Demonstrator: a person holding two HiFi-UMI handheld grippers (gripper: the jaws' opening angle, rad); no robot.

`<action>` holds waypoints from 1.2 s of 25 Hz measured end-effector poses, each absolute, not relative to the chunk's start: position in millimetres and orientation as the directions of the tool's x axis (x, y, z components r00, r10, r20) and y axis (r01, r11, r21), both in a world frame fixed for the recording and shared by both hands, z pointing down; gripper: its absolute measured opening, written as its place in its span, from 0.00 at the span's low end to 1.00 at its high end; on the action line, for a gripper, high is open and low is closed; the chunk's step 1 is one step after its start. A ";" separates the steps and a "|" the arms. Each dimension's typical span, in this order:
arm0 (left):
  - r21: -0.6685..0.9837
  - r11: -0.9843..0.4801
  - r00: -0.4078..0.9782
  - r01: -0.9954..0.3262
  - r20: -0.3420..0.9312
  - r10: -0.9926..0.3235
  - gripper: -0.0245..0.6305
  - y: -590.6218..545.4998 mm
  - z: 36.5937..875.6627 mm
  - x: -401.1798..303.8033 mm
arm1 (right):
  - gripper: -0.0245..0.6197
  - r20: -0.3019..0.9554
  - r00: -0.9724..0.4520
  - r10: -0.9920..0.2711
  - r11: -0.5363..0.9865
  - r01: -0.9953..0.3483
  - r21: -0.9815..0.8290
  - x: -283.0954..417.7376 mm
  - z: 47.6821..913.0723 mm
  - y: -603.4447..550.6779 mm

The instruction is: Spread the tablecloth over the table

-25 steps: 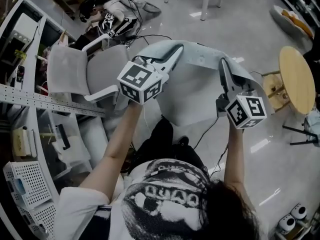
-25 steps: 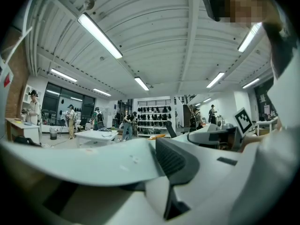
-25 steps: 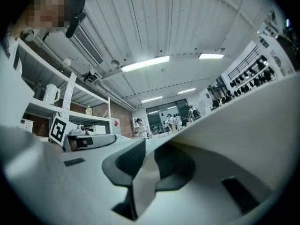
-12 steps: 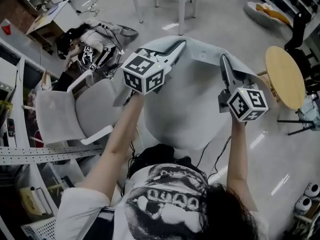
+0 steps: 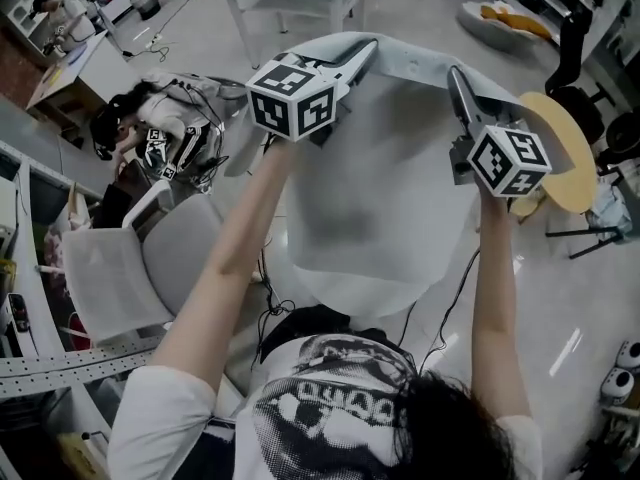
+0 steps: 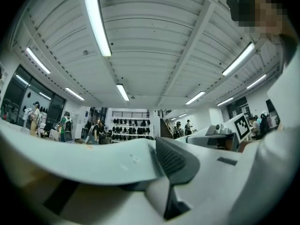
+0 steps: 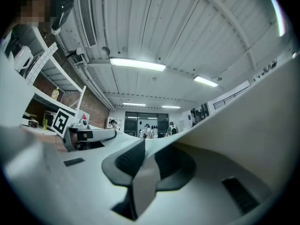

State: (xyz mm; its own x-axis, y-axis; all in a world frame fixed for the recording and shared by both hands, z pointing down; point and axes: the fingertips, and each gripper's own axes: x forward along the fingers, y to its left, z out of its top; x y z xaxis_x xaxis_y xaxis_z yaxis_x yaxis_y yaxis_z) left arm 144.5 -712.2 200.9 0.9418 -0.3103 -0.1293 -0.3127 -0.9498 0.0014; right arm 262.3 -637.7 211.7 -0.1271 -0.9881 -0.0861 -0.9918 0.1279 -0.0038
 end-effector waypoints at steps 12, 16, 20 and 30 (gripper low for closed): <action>-0.144 -0.943 0.934 -0.300 -0.243 -0.260 0.15 -740.0 110.2 185.1 | 0.13 -0.204 -0.079 -0.976 0.052 -0.990 0.133 300.3 114.5 -665.1; -0.136 -0.950 0.935 -0.281 -0.261 -0.239 0.15 -733.5 108.3 190.6 | 0.13 -0.215 -0.066 -0.974 0.037 -0.990 0.135 304.8 111.2 -656.7; -0.097 -0.958 0.942 -0.269 -0.234 -0.241 0.15 -725.6 132.5 196.2 | 0.13 -0.184 -0.052 -0.982 0.030 -0.992 0.119 309.4 132.6 -647.1; 0.026 -0.965 0.960 -0.259 -0.104 -0.260 0.15 -690.5 225.2 196.5 | 0.13 -0.053 -0.053 -0.997 0.050 -0.997 0.063 307.3 219.5 -610.7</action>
